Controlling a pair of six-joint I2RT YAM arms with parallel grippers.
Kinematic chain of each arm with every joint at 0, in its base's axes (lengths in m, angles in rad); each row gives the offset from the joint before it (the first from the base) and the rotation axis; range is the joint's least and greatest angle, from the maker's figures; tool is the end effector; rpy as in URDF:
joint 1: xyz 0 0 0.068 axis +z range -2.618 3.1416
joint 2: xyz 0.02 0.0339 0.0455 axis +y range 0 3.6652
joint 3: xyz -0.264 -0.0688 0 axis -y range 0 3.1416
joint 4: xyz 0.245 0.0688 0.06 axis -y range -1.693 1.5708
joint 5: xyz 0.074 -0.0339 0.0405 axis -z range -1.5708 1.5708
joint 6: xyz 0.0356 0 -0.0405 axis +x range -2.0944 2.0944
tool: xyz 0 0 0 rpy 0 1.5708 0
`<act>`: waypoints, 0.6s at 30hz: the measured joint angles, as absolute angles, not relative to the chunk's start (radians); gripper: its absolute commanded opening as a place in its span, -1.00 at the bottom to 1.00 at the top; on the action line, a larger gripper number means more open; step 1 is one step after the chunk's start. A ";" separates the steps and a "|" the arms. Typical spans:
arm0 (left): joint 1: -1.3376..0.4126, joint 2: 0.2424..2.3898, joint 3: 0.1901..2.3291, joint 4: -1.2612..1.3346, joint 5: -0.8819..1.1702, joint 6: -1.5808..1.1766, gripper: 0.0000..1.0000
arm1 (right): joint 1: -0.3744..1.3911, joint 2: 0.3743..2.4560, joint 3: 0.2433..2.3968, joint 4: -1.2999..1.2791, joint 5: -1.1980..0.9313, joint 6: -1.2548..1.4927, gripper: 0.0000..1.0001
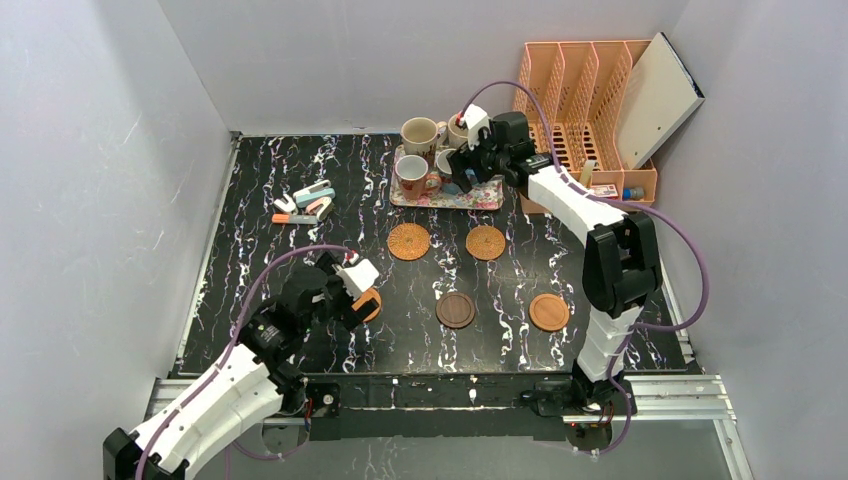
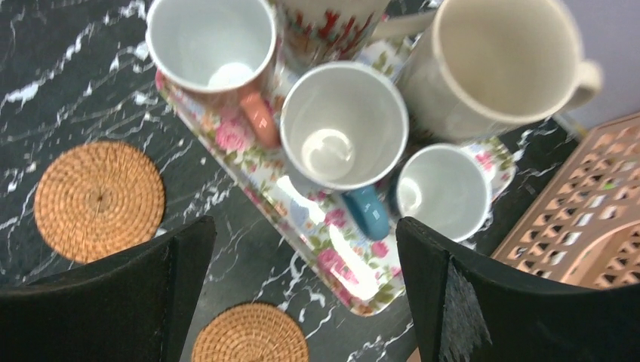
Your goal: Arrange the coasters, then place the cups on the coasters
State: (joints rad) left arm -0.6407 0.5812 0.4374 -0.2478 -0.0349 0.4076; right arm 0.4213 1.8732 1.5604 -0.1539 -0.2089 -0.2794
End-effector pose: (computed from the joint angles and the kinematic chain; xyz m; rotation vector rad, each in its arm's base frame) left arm 0.1224 -0.0897 0.2409 0.9630 1.7117 -0.1187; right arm 0.4052 0.1897 0.2983 -0.8221 1.8668 0.3017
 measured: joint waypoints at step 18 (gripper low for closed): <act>-0.639 0.540 0.432 -0.272 -0.014 0.424 0.96 | 0.421 1.867 1.456 -0.078 -0.224 -0.280 0.94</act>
